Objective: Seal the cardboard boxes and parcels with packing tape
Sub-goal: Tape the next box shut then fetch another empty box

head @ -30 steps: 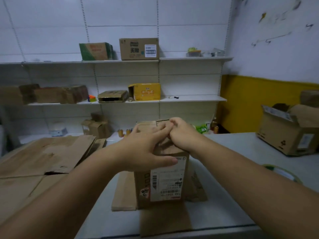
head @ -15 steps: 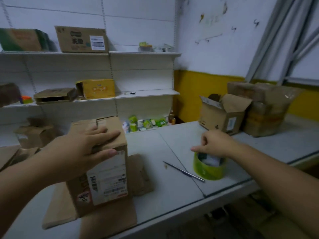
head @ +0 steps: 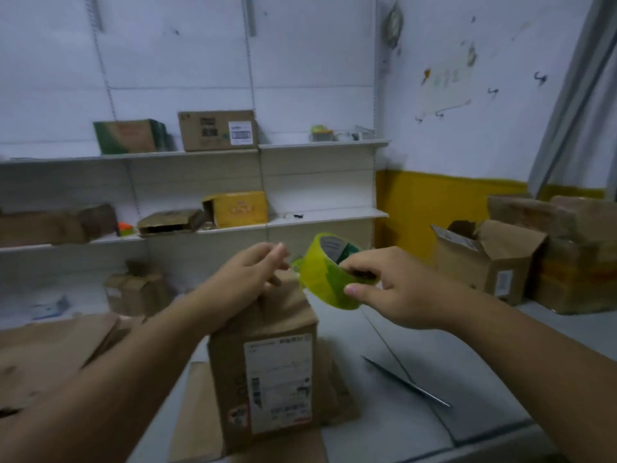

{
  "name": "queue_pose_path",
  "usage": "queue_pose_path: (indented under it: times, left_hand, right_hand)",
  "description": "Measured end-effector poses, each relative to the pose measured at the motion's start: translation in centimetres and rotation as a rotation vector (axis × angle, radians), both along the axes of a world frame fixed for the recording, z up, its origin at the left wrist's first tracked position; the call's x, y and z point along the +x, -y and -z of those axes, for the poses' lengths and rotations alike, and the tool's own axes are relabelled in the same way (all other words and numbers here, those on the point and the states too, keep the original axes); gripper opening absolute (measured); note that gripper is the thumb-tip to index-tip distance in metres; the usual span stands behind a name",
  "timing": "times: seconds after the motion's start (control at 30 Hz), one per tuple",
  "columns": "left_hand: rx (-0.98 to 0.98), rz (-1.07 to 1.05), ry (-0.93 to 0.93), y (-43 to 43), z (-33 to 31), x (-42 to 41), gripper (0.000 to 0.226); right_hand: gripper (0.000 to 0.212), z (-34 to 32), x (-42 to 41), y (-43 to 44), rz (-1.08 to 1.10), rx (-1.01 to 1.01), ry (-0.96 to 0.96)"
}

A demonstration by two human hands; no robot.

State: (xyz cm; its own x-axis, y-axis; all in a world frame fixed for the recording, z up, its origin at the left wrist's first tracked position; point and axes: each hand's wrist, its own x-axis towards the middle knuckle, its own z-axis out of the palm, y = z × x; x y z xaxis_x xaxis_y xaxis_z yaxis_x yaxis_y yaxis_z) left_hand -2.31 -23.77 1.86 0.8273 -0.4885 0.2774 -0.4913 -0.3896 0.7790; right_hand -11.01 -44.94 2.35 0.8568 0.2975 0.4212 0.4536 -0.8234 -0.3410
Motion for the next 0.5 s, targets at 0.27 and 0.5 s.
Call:
queue_pose_path:
  times: [0.27,0.5]
  left_hand:
    - [-0.563,0.237,-0.214,-1.5,-0.5,0.8,0.042]
    - [-0.708,0.269,-0.476,-1.8,-0.7,2.1,0.036]
  right_hand:
    - [0.015,-2.3,1.3,-3.4,-0.175,0.045,0.073]
    - [0.012,-2.5,0.9,-3.5,-0.224,-0.010,0.013]
